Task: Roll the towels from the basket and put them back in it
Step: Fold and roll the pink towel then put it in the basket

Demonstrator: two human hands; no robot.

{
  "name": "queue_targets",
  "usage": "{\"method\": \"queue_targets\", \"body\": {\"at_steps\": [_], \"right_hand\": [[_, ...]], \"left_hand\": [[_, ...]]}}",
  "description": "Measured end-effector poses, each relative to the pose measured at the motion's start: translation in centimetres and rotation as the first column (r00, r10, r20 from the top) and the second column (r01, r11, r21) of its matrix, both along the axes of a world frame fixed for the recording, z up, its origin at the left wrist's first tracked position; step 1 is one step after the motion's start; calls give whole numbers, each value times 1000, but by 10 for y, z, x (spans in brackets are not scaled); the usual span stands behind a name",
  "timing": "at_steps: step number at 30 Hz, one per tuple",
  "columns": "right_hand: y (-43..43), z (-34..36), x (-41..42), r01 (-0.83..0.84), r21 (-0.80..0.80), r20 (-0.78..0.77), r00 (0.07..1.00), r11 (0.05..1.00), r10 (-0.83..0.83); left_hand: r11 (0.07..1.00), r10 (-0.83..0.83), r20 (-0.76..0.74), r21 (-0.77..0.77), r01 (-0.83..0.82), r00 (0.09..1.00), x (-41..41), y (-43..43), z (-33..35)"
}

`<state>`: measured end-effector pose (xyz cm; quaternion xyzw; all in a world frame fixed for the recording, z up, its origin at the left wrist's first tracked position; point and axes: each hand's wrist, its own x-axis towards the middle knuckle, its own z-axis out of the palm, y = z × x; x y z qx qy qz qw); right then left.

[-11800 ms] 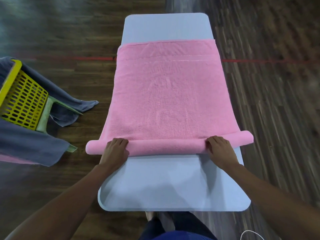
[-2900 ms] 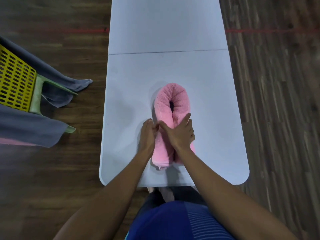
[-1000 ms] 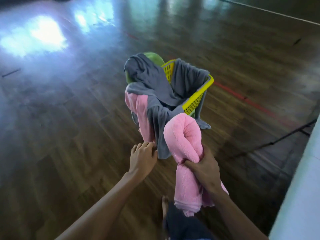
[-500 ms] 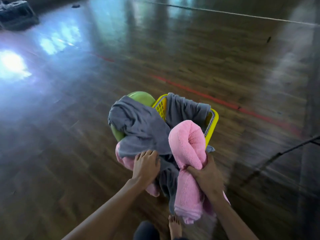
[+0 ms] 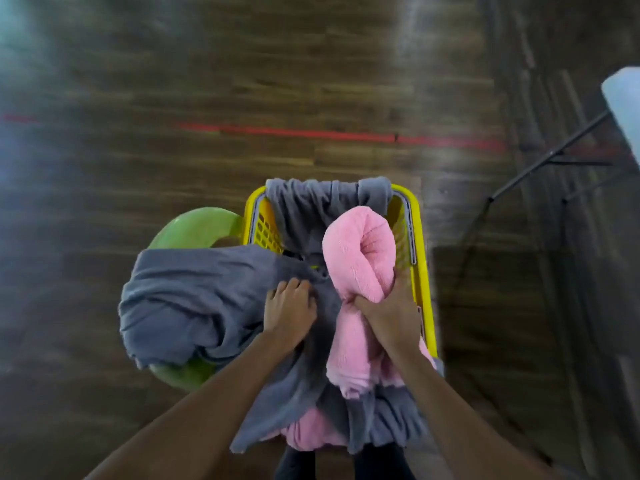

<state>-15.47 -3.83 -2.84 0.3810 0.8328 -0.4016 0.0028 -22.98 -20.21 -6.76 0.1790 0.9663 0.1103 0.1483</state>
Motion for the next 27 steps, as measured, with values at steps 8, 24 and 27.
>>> {"method": "queue_targets", "body": {"at_steps": [8, 24, 27], "right_hand": [[5, -142, -40, -58, 48, 203, 978, 997, 47], [15, -237, -52, -105, 24, 433, 898, 994, 84], [13, -211, -50, -131, -35, 437, 889, 991, 133]], "left_hand": [[986, -146, 131, -56, 154, 981, -15, -5, -133], [927, -243, 109, -265, 264, 964, -17, 0, -203], [947, -214, 153, -209, 243, 965, -16, 0, -176]]}}
